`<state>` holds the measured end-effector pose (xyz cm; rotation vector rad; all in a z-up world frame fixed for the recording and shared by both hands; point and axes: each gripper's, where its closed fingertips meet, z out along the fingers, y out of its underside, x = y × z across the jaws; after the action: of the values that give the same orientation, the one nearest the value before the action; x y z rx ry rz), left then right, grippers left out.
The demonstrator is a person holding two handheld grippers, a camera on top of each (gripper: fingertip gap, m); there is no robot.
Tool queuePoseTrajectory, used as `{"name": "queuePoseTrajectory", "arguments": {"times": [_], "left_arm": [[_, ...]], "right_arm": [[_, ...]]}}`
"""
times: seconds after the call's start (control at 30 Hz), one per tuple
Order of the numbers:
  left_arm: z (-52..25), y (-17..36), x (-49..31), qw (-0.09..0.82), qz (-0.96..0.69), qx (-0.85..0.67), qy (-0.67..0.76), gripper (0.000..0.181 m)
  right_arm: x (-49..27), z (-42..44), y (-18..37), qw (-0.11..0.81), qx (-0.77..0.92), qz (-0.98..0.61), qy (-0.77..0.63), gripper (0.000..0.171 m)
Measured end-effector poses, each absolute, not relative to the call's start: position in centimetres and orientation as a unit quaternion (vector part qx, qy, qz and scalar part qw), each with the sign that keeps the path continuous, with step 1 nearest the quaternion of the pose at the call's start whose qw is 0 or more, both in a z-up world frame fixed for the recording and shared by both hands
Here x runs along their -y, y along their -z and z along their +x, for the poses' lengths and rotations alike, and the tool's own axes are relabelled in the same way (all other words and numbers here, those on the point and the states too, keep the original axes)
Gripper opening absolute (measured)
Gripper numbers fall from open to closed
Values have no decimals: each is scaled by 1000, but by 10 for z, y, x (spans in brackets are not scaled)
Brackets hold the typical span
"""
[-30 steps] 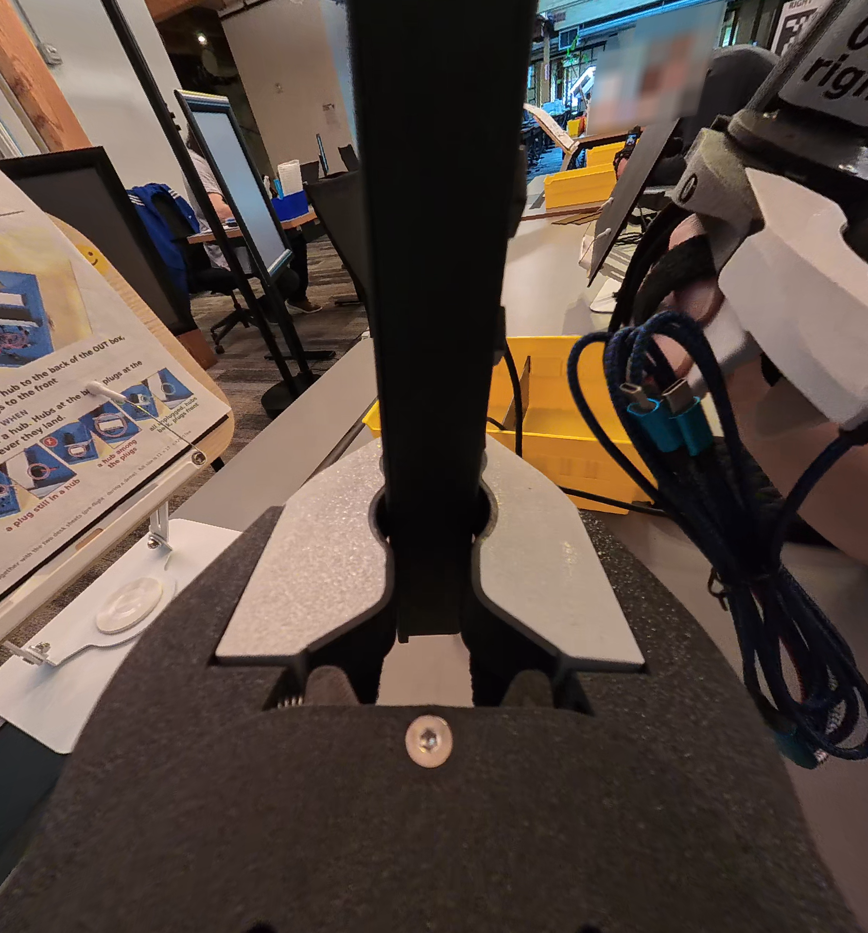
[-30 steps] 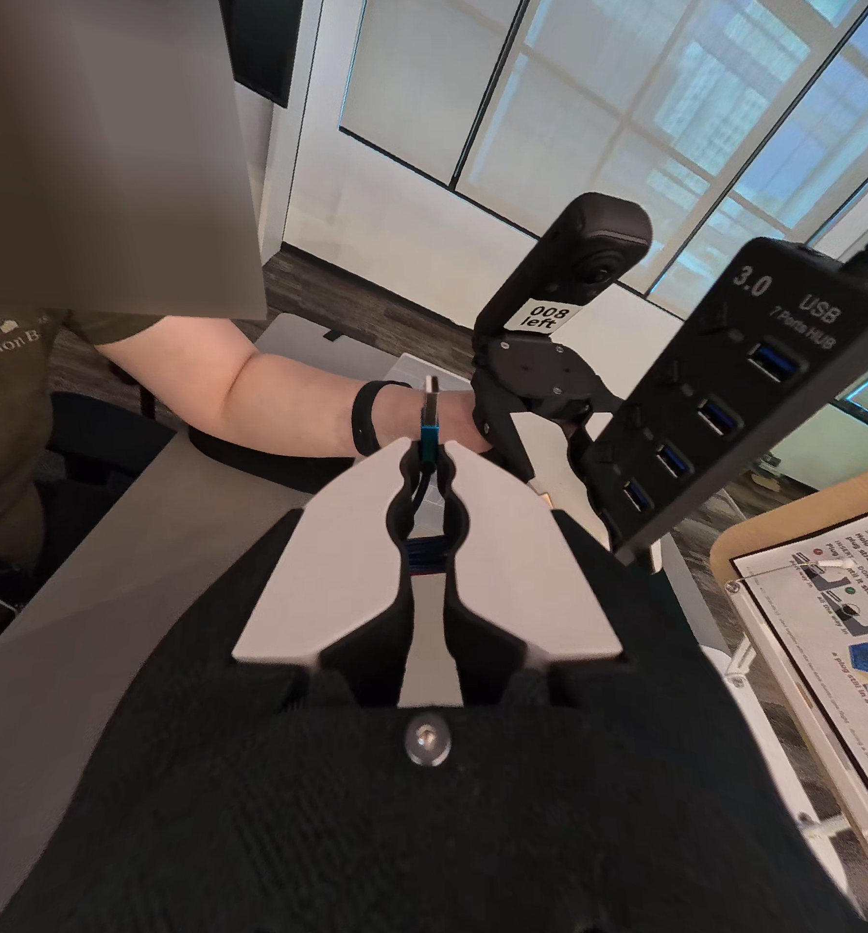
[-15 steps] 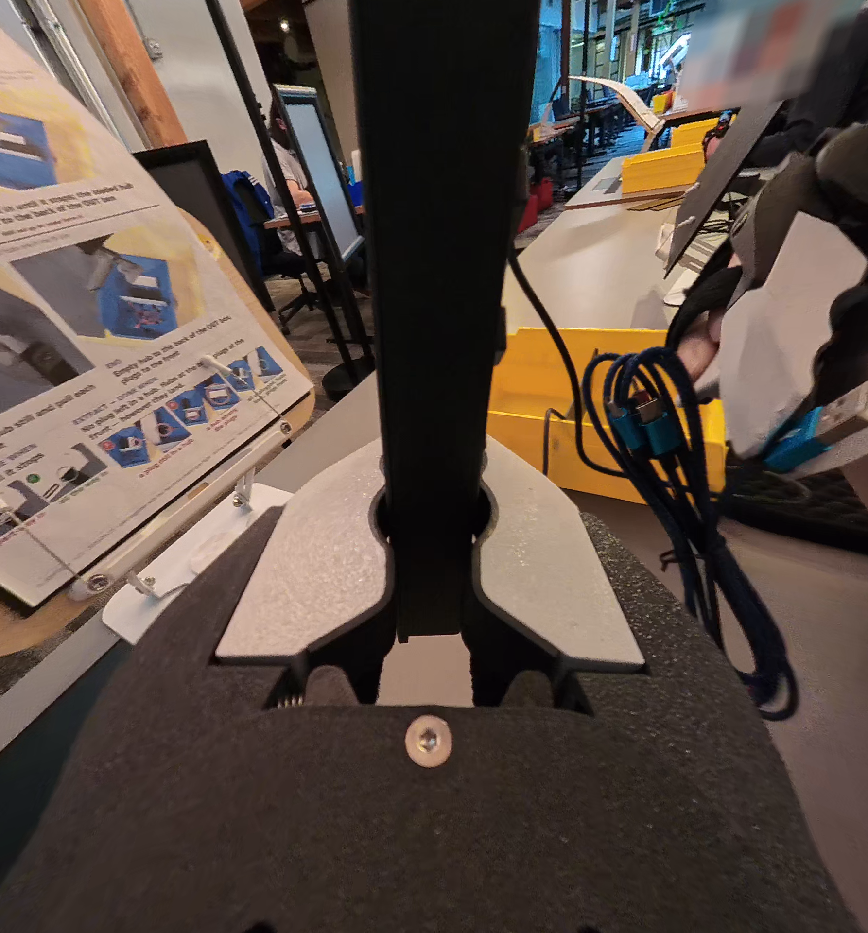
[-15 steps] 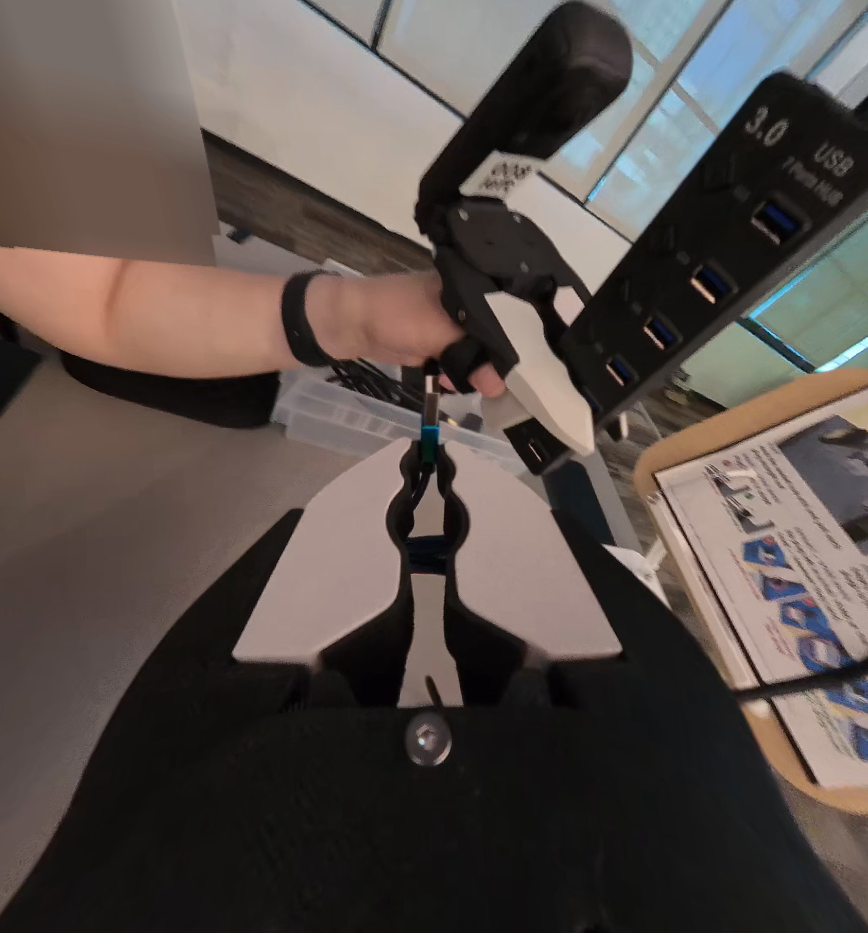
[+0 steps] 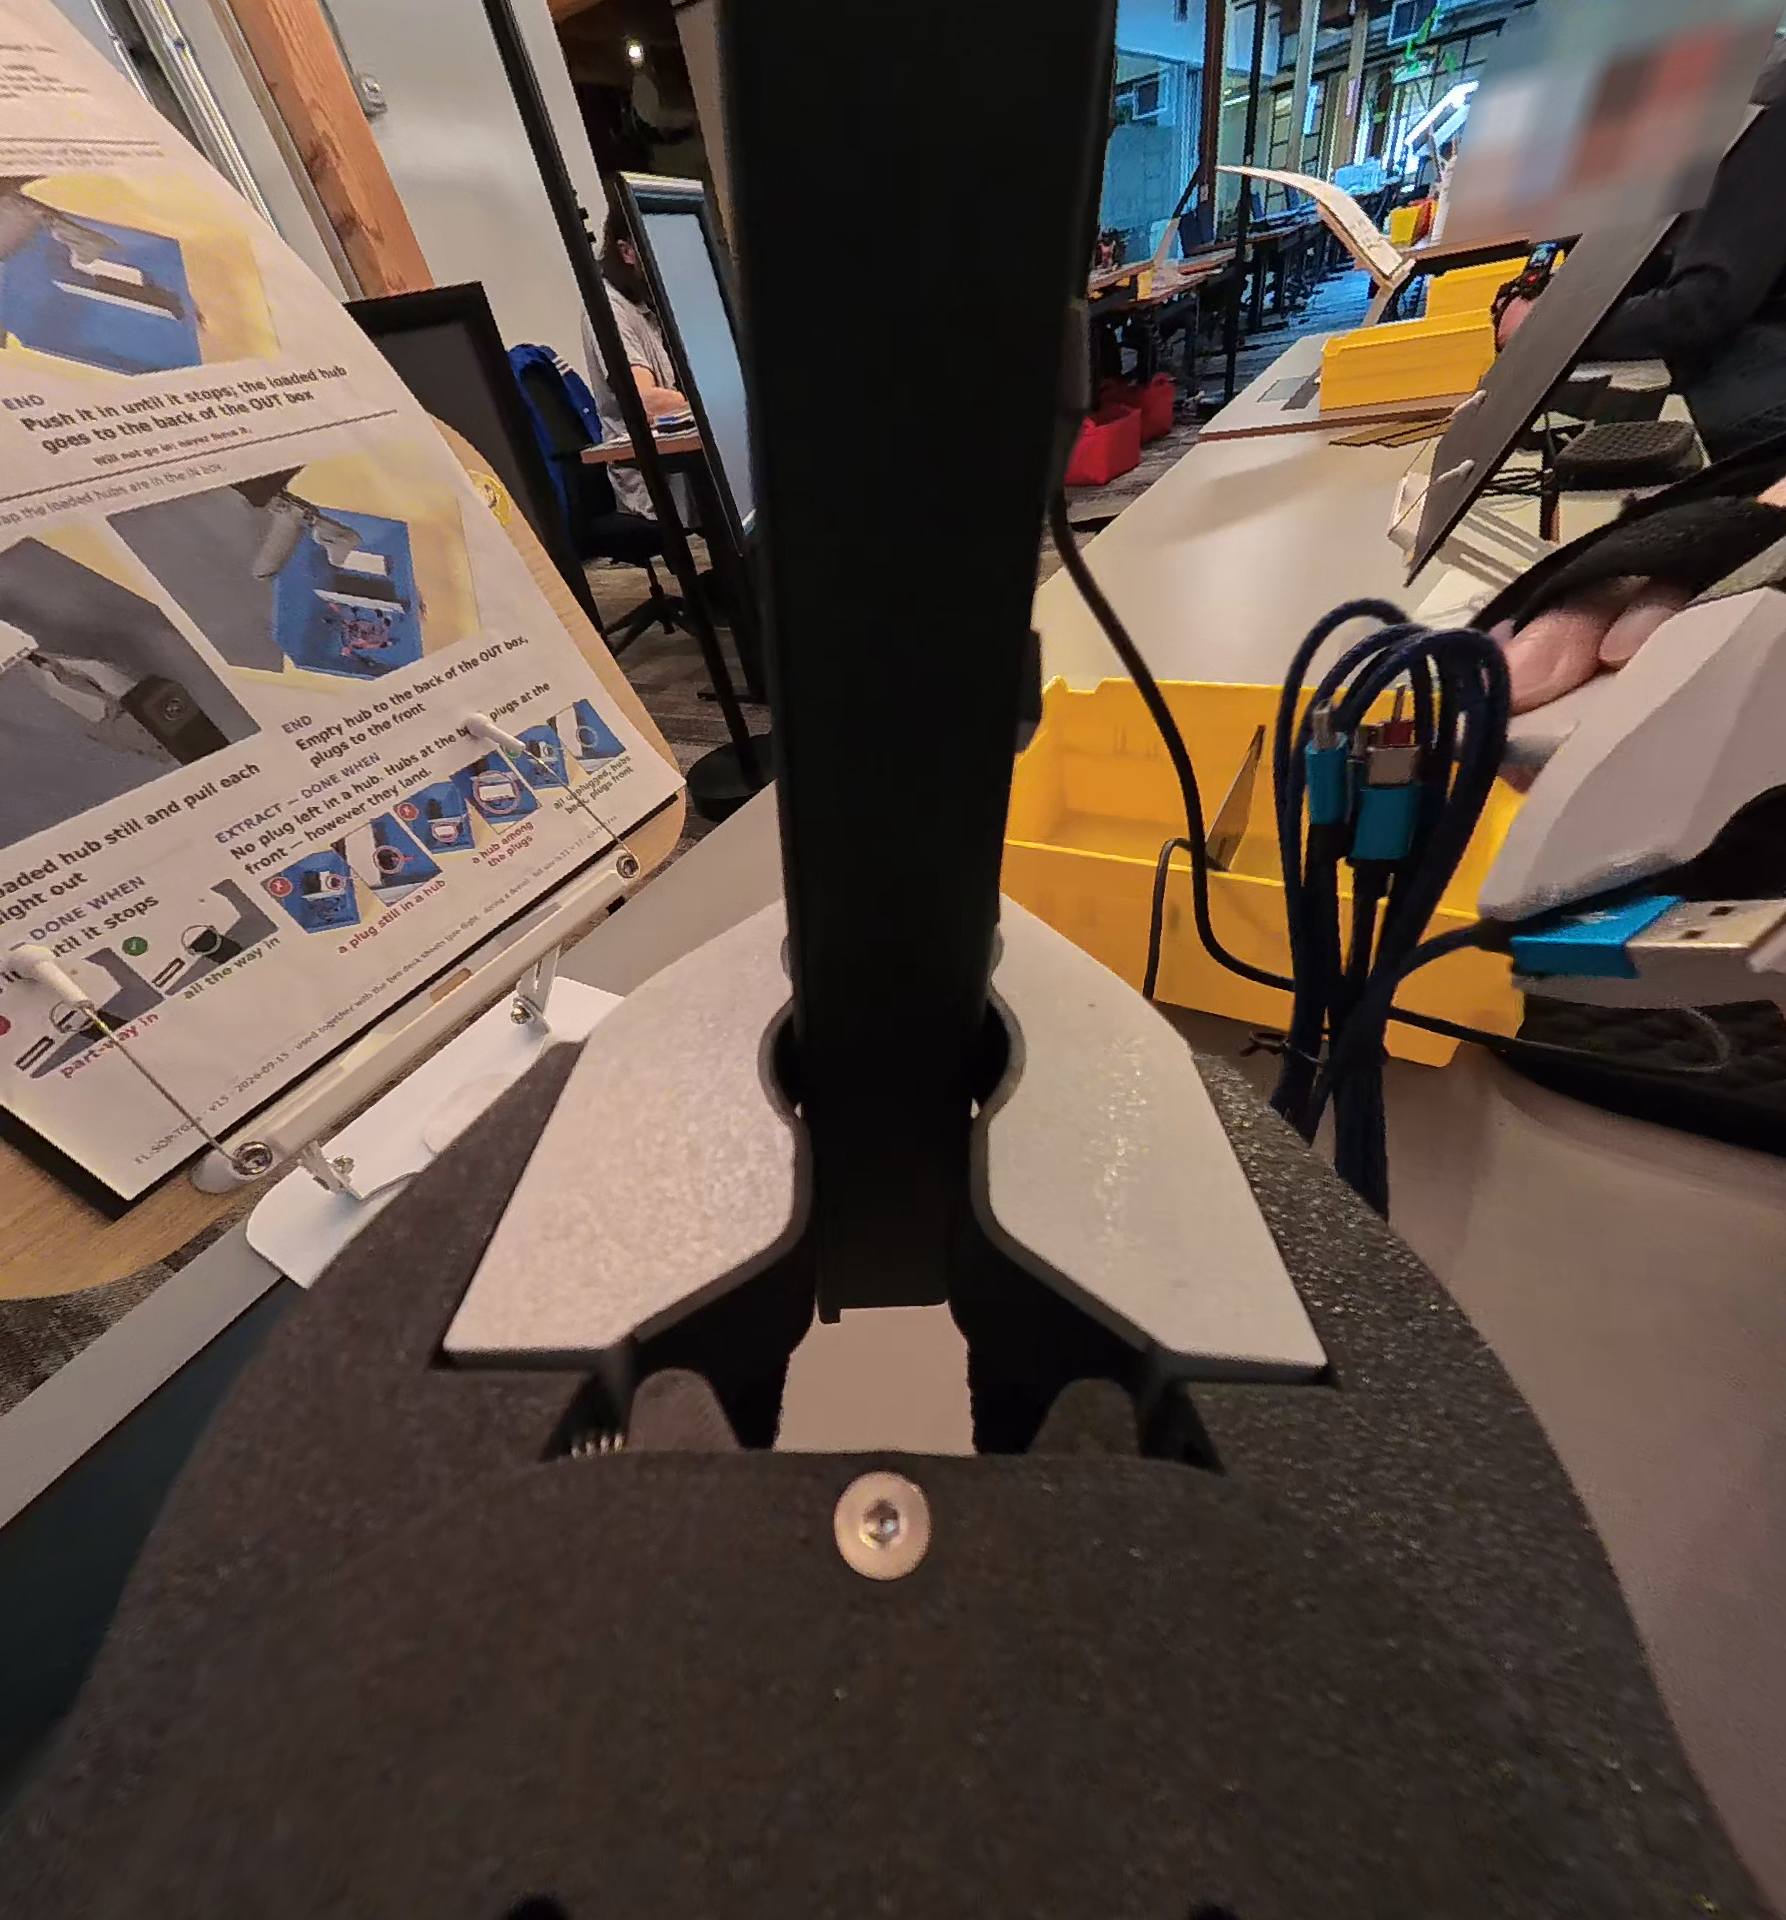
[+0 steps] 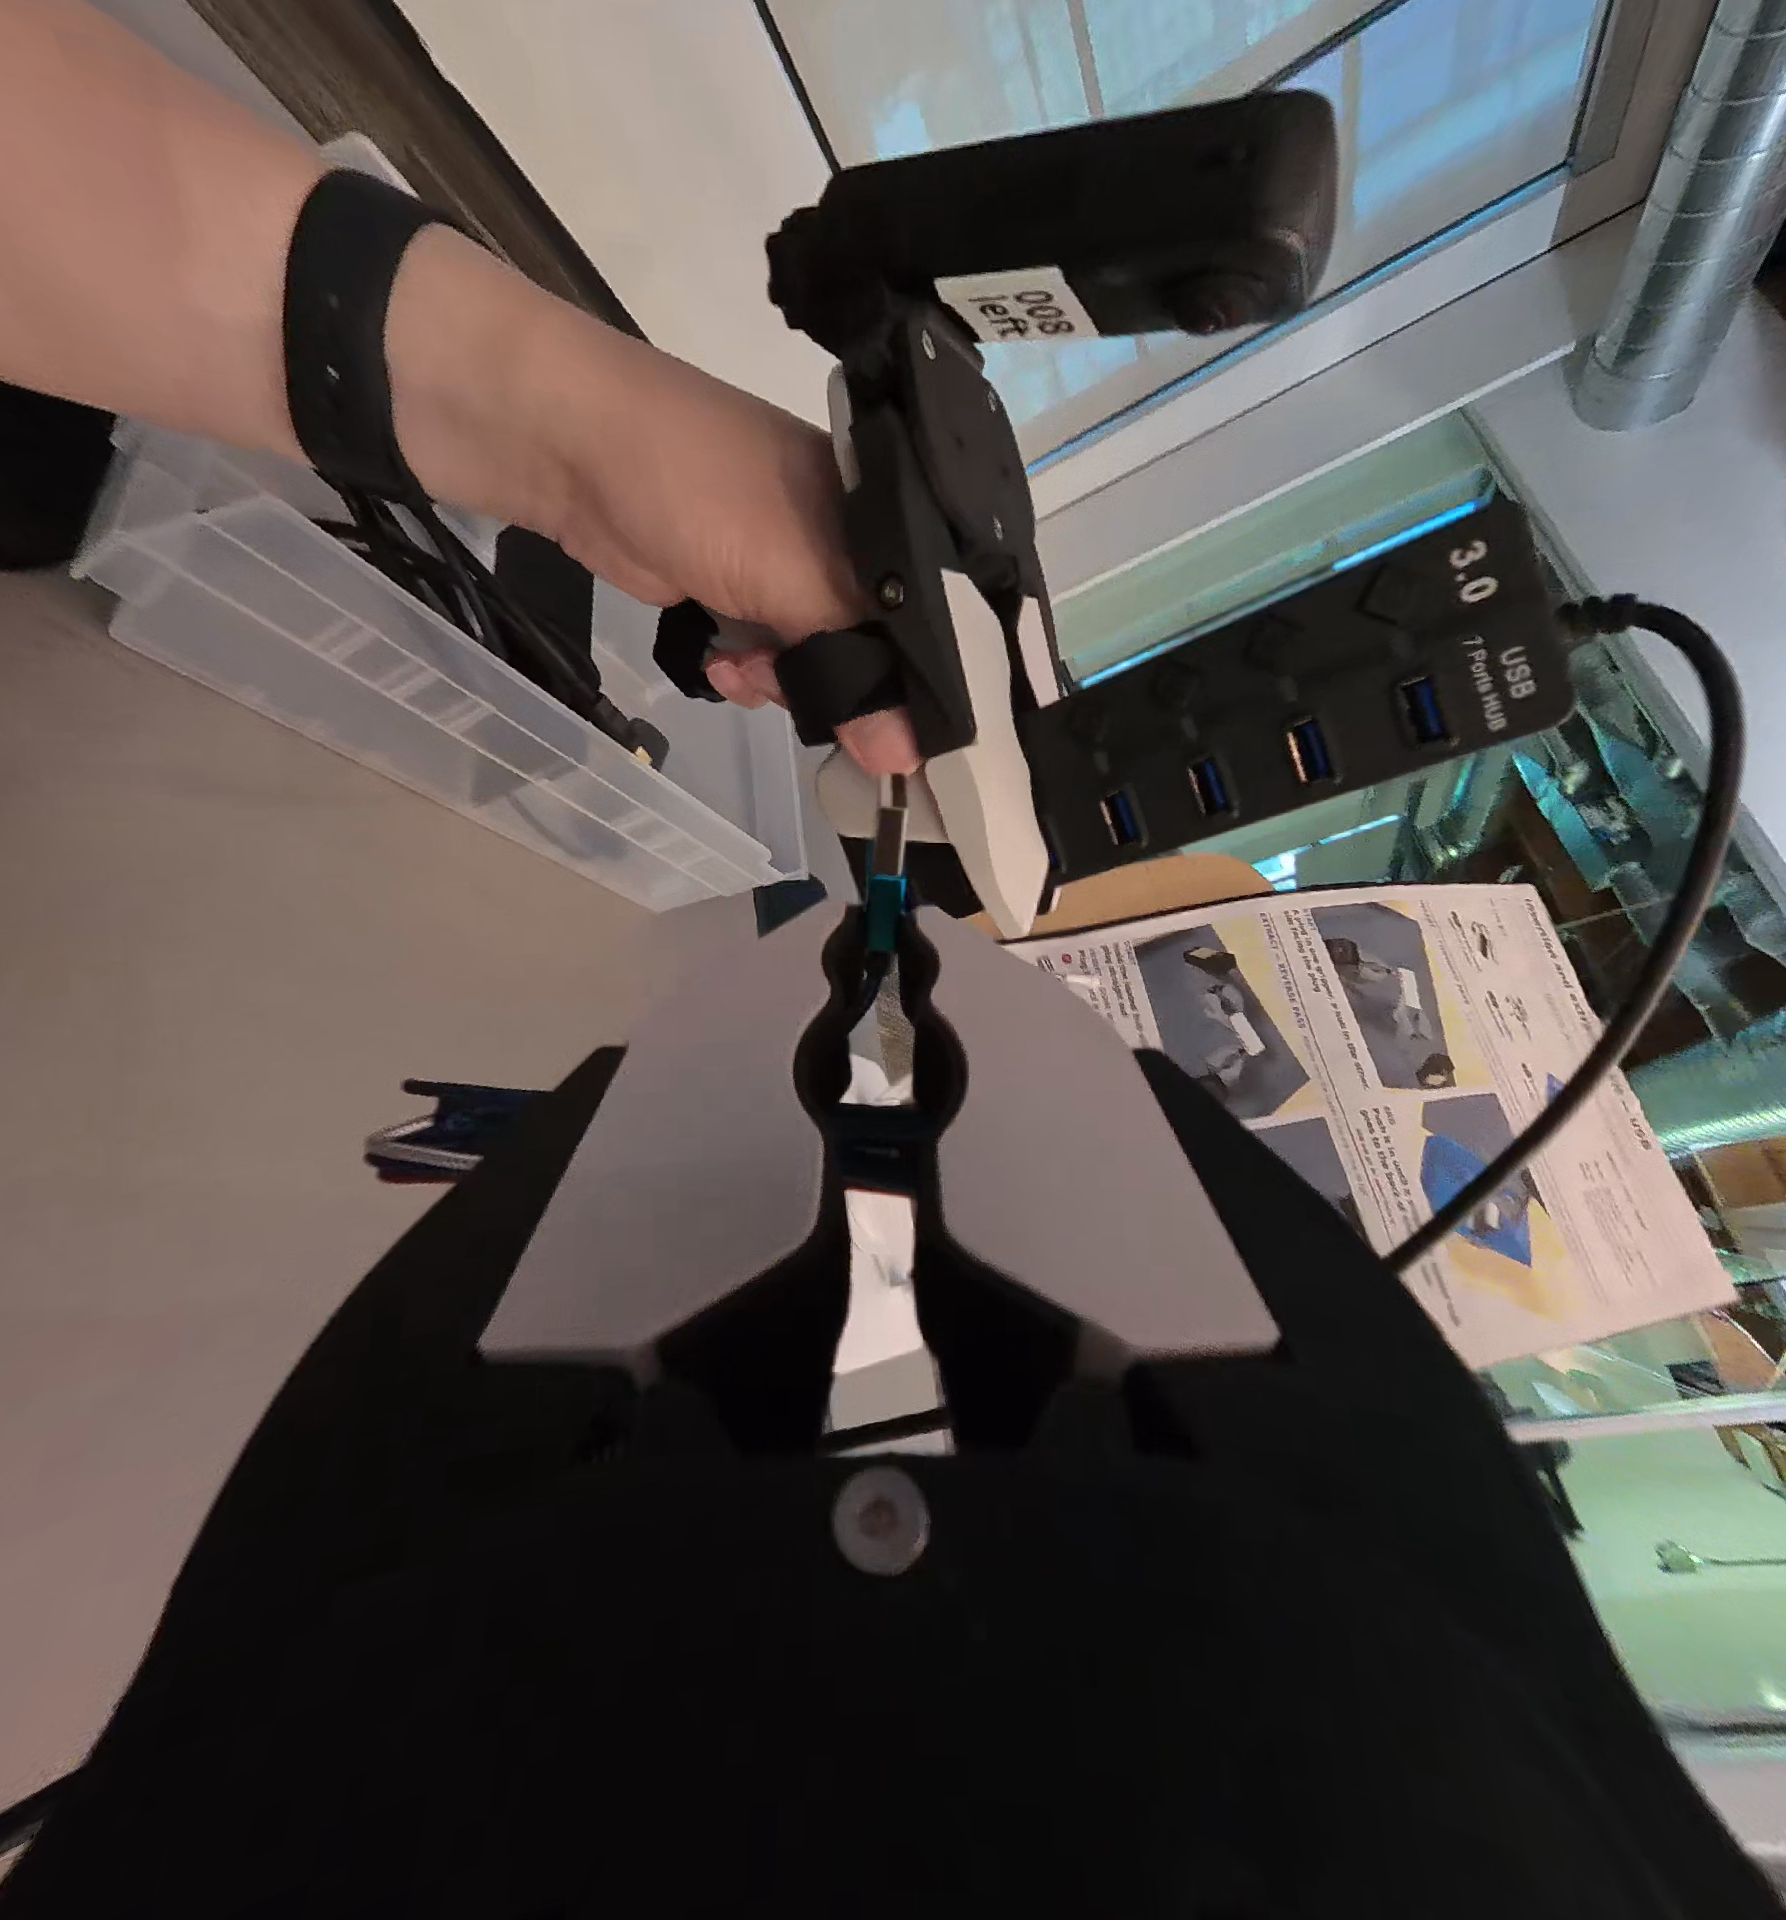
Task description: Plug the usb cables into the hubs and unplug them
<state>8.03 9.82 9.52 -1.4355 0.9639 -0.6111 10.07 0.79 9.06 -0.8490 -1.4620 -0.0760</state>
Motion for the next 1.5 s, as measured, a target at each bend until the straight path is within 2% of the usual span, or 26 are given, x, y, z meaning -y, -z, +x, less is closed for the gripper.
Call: {"name": "queuePoseTrajectory", "arguments": {"times": [0.23, 0.67, 0.93, 1.03, 1.1, 1.2, 1.37, 1.5], "left_arm": [[83, -86, -103, 594, -643, -412, 253, 25], [85, -73, -109, 579, -662, -420, 221, 25], [59, -84, -116, 587, -672, -391, 226, 25], [53, -86, -118, 590, -674, -386, 220, 25], [52, -87, -117, 591, -673, -387, 220, 25], [57, -86, -115, 588, -672, -392, 222, 25], [63, -84, -112, 584, -670, -404, 217, 25], [63, -87, -110, 583, -667, -403, 228, 25]], "right_arm": [[-31, 110, -88, 657, 625, -413, 84, 7], [-53, 118, -75, 635, 608, -468, 89, 7], [-62, 99, -29, 580, 643, -489, 106, 7], [-65, 98, -5, 554, 652, -492, 164, 8], [-63, 104, 2, 559, 645, -460, 246, 7], [-55, 106, 14, 563, 655, -408, 298, 7], [-56, 125, 7, 534, 660, -454, 269, 8], [-46, 140, 4, 462, 700, -437, 324, 8]]}}
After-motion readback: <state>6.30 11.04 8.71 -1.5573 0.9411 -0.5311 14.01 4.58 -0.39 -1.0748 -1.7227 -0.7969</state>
